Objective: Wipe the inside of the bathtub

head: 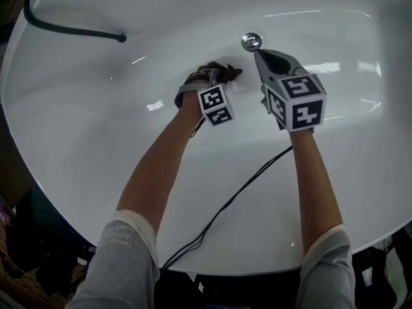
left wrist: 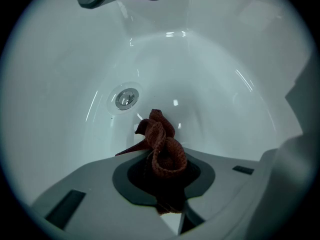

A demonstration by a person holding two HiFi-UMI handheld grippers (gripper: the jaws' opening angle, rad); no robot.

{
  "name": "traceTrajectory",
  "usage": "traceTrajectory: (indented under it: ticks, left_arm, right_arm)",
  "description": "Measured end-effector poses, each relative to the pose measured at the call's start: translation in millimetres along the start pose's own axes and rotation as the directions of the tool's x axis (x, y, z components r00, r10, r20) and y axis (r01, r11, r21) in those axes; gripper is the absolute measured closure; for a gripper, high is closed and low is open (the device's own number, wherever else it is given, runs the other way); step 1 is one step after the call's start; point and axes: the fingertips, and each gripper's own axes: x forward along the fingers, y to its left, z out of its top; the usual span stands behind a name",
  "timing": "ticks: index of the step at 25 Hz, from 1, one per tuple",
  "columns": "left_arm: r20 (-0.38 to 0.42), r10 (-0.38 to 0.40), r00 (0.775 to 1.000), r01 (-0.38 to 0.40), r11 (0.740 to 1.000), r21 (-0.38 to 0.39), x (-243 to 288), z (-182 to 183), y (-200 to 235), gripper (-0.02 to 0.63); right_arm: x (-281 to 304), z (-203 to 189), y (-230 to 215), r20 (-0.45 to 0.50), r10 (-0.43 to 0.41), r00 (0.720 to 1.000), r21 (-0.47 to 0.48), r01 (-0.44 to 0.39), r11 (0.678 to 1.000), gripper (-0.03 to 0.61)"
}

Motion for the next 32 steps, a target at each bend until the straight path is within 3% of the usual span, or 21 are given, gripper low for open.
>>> traceTrajectory:
  ticks: [5,10,14,17,22,32]
  left_arm:
    - [0.017,0.054,0.998,-0.053,0.998,-0.043,4,7,5,0.529]
    - [-0.001,0.116,0.993,-0.115,0.985,-0.131,18,14,80,0.529]
    - [-0.051,0.150,0.987,-0.155,0.981,-0.118,27,17,137,0.529]
    - [-0.054,0.161,0.986,-0.166,0.979,-0.116,26,19,149,0.529]
    - [-0.012,0.155,0.988,-0.155,0.985,-0.077,20,26,115,0.534]
    - [0.029,0.023,0.999,-0.022,0.999,-0.039,5,46,-22,0.534]
  right_arm:
    - [-2,-1,-10,0.010,-0.007,1.000,0.024,0.007,1.000,0.572]
    - [-2,1,-16,0.019,-0.008,1.000,0.043,0.008,0.999,0.572]
    - [-1,0,-19,0.022,-0.010,1.000,0.055,0.009,0.998,0.572]
    - [-2,-1,-20,0.024,-0.008,1.000,0.061,0.006,0.998,0.572]
    - [-5,-1,-32,0.025,-0.026,0.999,0.070,0.024,0.997,0.572]
    - [-8,6,-34,0.032,-0.045,0.998,0.051,0.043,0.998,0.572]
